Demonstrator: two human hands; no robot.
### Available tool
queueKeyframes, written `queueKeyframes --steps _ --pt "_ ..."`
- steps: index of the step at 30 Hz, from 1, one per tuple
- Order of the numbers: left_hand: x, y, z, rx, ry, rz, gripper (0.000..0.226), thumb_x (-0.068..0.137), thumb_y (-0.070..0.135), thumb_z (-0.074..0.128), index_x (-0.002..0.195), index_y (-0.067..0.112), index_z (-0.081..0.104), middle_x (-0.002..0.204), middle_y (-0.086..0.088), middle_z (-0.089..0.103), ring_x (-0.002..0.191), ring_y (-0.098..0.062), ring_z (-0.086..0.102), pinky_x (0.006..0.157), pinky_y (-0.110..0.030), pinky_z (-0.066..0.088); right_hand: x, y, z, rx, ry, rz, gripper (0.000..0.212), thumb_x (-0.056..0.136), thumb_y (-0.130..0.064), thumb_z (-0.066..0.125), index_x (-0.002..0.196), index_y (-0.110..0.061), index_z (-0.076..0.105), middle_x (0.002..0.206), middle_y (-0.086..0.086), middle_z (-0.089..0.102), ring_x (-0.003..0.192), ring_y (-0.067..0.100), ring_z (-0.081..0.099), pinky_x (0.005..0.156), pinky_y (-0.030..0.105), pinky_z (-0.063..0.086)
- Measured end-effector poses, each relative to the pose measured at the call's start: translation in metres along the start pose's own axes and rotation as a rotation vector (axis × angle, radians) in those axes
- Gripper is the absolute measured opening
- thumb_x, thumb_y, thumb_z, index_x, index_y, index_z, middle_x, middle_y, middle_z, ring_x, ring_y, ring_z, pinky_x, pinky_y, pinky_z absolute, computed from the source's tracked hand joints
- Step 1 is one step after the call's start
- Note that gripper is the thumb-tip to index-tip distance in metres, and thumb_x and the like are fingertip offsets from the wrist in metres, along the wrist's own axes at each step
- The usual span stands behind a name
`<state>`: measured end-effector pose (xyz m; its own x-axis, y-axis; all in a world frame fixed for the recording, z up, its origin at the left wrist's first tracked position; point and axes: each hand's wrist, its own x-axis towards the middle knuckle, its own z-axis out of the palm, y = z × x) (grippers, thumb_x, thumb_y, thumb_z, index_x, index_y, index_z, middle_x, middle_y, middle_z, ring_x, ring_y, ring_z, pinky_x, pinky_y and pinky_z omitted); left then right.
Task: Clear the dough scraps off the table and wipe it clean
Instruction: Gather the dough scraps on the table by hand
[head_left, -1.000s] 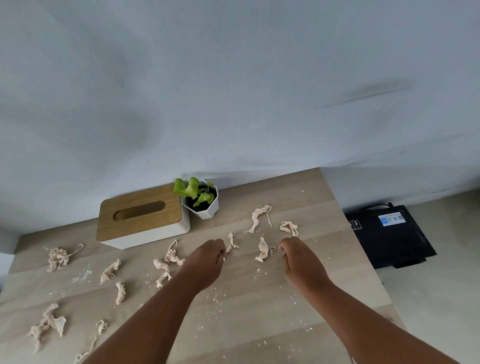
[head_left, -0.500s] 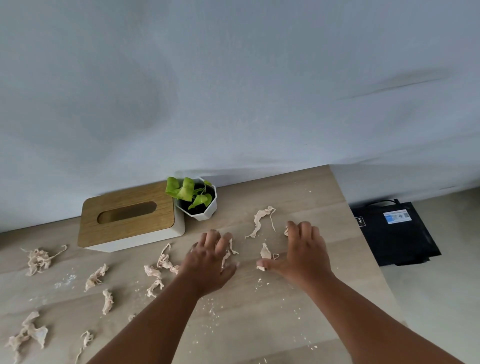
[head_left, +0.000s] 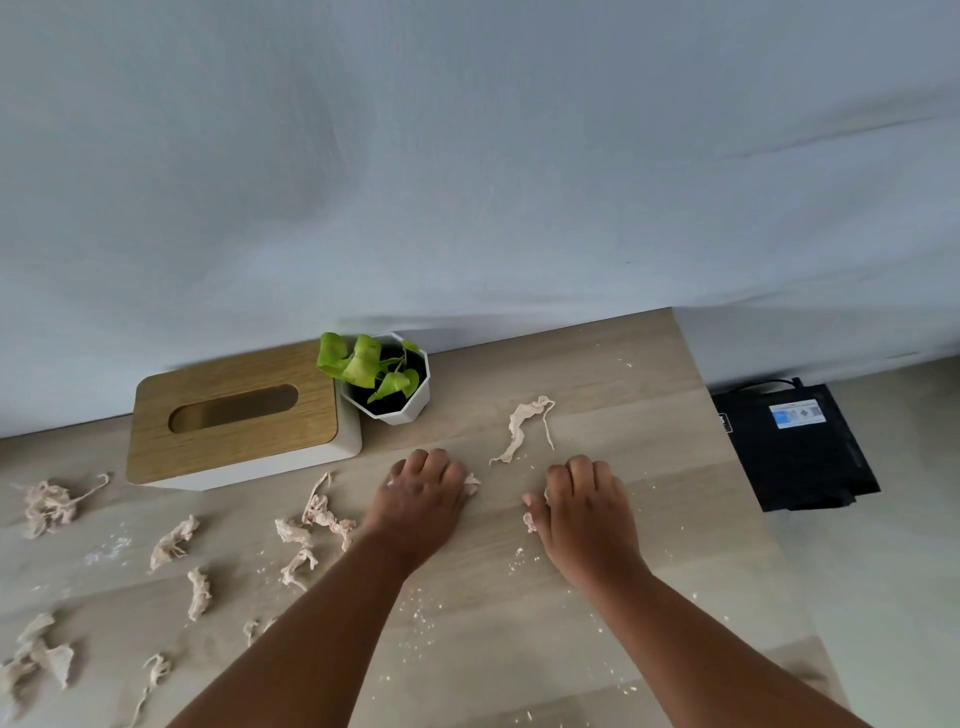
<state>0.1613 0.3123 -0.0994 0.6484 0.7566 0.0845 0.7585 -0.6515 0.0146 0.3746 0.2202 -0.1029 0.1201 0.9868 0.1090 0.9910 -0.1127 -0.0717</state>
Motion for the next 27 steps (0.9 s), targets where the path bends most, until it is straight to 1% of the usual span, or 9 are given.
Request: queueKeyframes --steps 3,7,10,14,17,19,21,23,27 --pt "0.007 0.001 -0.001 0.001 -0.041 -0.043 0.041 0.096 0.046 0.042 0.082 0.017 0.067 0.083 -0.004 0.065 0.072 -0.027 0.066 0.057 -0.039 0.057 0.001 0.000 0.004 -0.034 0.012 -0.055 0.029 0.098 -0.039 0.048 0.086 -0.015 0.060 0.088 0.008 0.056 0.075 0.031 0.054 0.064 0.040 0.046" --pt "0.014 0.004 -0.008 -0.019 -0.144 -0.095 0.045 0.099 0.052 0.042 0.082 0.020 0.068 0.078 0.000 0.067 0.069 -0.025 0.068 0.053 -0.034 0.054 0.006 0.002 0.003 -0.058 0.031 -0.110 0.033 0.098 -0.038 0.047 0.079 -0.015 0.062 0.079 0.007 0.059 0.069 0.030 0.056 0.058 0.038 0.046" --pt "0.011 0.008 -0.009 -0.067 -0.297 -0.204 0.050 0.105 0.059 0.028 0.096 0.024 0.062 0.094 0.001 0.069 0.087 -0.024 0.068 0.063 -0.032 0.044 0.009 0.004 0.000 -0.060 0.019 -0.174 0.035 0.094 -0.042 0.058 0.071 -0.016 0.062 0.072 0.006 0.058 0.063 0.029 0.058 0.053 0.036 0.045" --pt "0.007 0.019 -0.020 -0.186 -0.317 -0.344 0.047 0.106 0.060 0.025 0.081 0.026 0.046 0.087 -0.001 0.067 0.083 -0.025 0.066 0.061 -0.032 0.036 0.006 0.009 -0.004 -0.074 -0.032 -0.321 0.042 0.084 -0.051 0.074 0.062 -0.017 0.063 0.062 0.004 0.058 0.056 0.028 0.058 0.046 0.033 0.043" --pt "-0.001 0.026 -0.027 -0.266 -0.324 -0.362 0.046 0.106 0.057 0.029 0.078 0.024 0.043 0.084 -0.003 0.065 0.081 -0.028 0.064 0.061 -0.033 0.035 0.004 0.009 -0.007 -0.038 -0.021 -0.341 0.046 0.081 -0.055 0.075 0.058 -0.018 0.062 0.056 0.003 0.058 0.052 0.028 0.058 0.041 0.031 0.043" --pt "-0.007 0.029 -0.031 -0.301 -0.335 -0.356 0.043 0.106 0.056 0.032 0.079 0.024 0.042 0.086 -0.004 0.064 0.082 -0.029 0.063 0.061 -0.034 0.033 0.002 0.010 -0.011 0.004 -0.034 -0.333 0.048 0.084 -0.059 0.070 0.061 -0.017 0.062 0.060 0.003 0.058 0.056 0.028 0.058 0.043 0.033 0.046" --pt "-0.016 0.033 -0.038 -0.359 -0.348 -0.359 0.040 0.105 0.055 0.036 0.081 0.024 0.043 0.088 -0.005 0.063 0.084 -0.029 0.062 0.062 -0.034 0.033 -0.010 0.010 -0.017 0.037 -0.085 -0.319 0.053 0.087 -0.069 0.058 0.073 -0.018 0.062 0.072 0.004 0.059 0.067 0.027 0.057 0.054 0.037 0.049" --pt "-0.024 0.034 -0.043 -0.399 -0.357 -0.357 0.039 0.105 0.055 0.038 0.083 0.023 0.042 0.088 -0.004 0.061 0.086 -0.029 0.062 0.065 -0.035 0.038 -0.021 0.009 -0.019 0.046 -0.126 -0.282 0.056 0.083 -0.073 0.057 0.082 -0.017 0.059 0.081 0.004 0.056 0.074 0.027 0.053 0.064 0.039 0.049" --pt "-0.042 0.036 -0.046 -0.419 -0.374 -0.355 0.036 0.105 0.054 0.038 0.084 0.024 0.039 0.088 -0.001 0.055 0.089 -0.029 0.062 0.069 -0.037 0.043 -0.034 0.008 -0.012 0.023 -0.079 -0.250 0.033 0.094 -0.044 0.054 0.086 -0.014 0.063 0.085 0.008 0.056 0.074 0.031 0.056 0.064 0.041 0.050"
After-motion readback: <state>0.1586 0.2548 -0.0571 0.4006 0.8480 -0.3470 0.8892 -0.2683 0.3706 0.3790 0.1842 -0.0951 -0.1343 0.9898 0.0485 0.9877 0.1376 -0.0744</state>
